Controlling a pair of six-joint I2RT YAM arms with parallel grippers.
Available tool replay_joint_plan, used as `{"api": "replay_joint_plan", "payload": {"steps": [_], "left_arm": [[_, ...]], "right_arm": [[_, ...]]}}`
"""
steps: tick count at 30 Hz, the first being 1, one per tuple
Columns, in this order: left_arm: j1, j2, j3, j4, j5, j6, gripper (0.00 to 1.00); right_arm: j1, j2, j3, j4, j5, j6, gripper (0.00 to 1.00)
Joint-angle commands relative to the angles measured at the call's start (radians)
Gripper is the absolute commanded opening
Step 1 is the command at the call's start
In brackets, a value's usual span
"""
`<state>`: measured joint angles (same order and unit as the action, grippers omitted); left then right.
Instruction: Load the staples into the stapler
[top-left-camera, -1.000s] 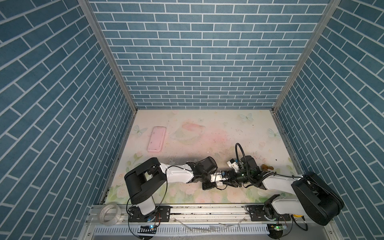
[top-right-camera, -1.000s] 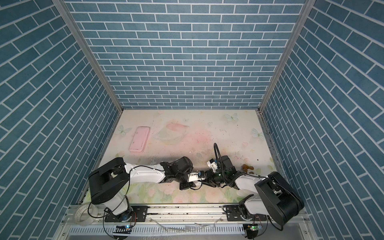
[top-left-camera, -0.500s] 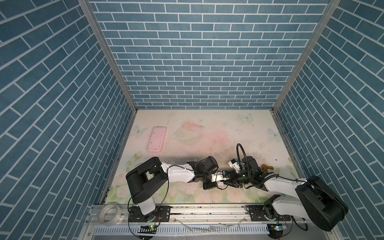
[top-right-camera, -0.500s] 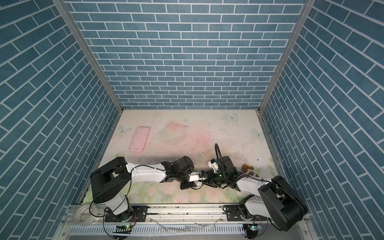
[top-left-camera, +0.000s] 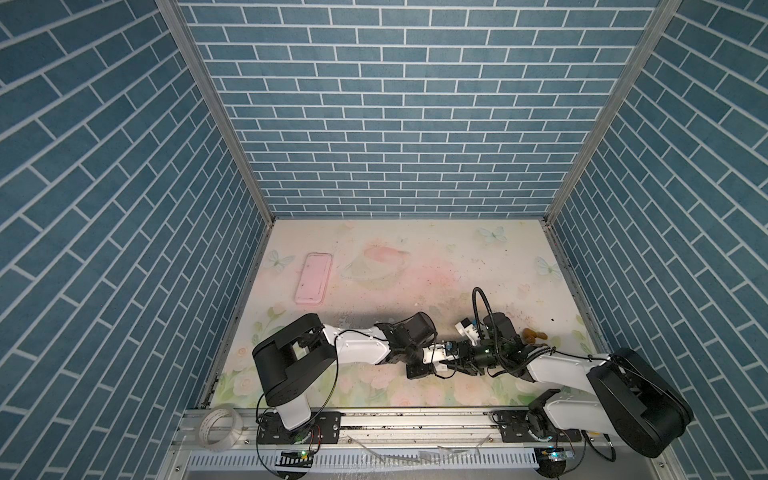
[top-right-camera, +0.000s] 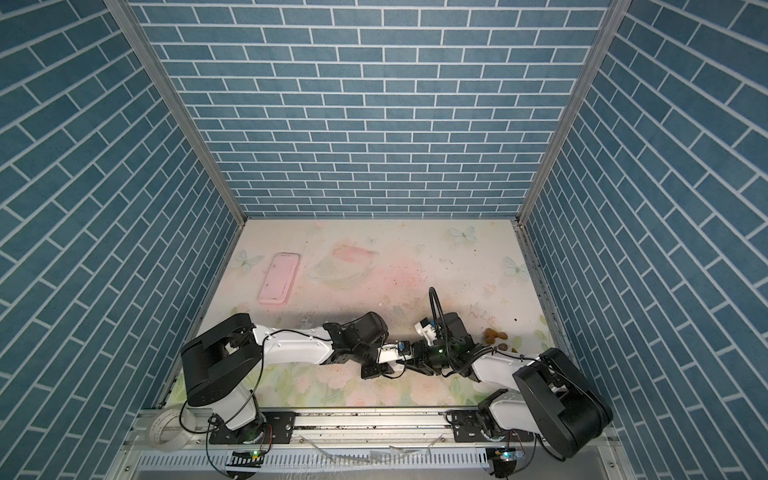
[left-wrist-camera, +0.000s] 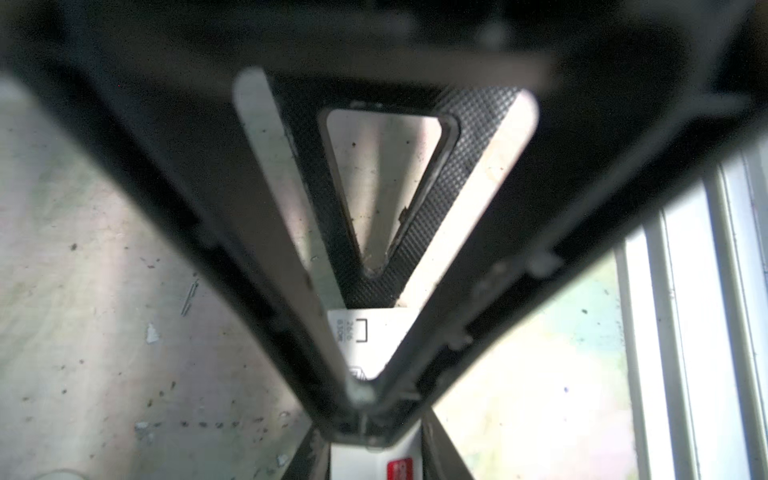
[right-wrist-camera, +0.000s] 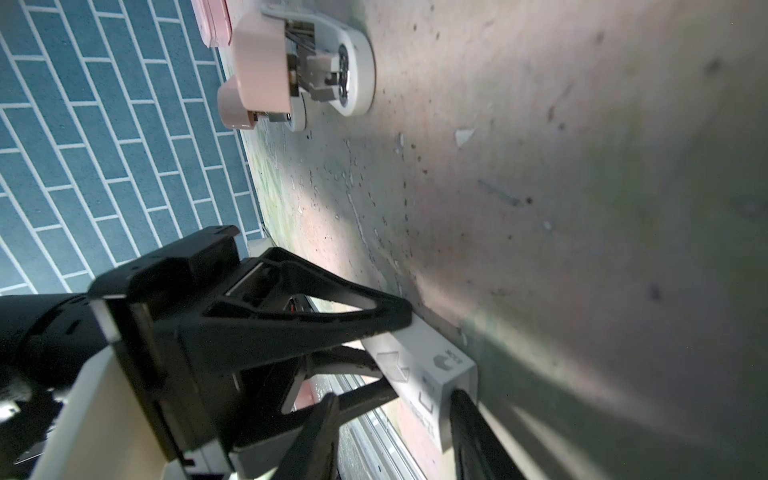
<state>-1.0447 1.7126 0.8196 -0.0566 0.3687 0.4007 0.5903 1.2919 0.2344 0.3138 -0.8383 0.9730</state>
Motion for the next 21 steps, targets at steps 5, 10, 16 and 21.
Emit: {"api": "replay_joint_plan", "payload": {"steps": [5,10,16,21], "left_arm": [[0.005,0.054,-0.018,-0.106,-0.006,0.006,0.34],[0.005,0.055,-0.017,-0.11,0.001,0.008,0.34],[0.005,0.06,-0.015,-0.115,0.006,0.009,0.34],[0.005,0.062,-0.013,-0.119,0.012,0.013,0.34]], "right_arm": [[0.006,0.062,0.006,0.073,-0.048,0.024,0.45],[0.006,0.084,0.006,0.105,-0.046,0.026,0.45],[0.006,0.114,-0.003,0.169,-0.057,0.045,0.45],[0.006,0.141,0.003,0.186,-0.064,0.046,0.45]]}}
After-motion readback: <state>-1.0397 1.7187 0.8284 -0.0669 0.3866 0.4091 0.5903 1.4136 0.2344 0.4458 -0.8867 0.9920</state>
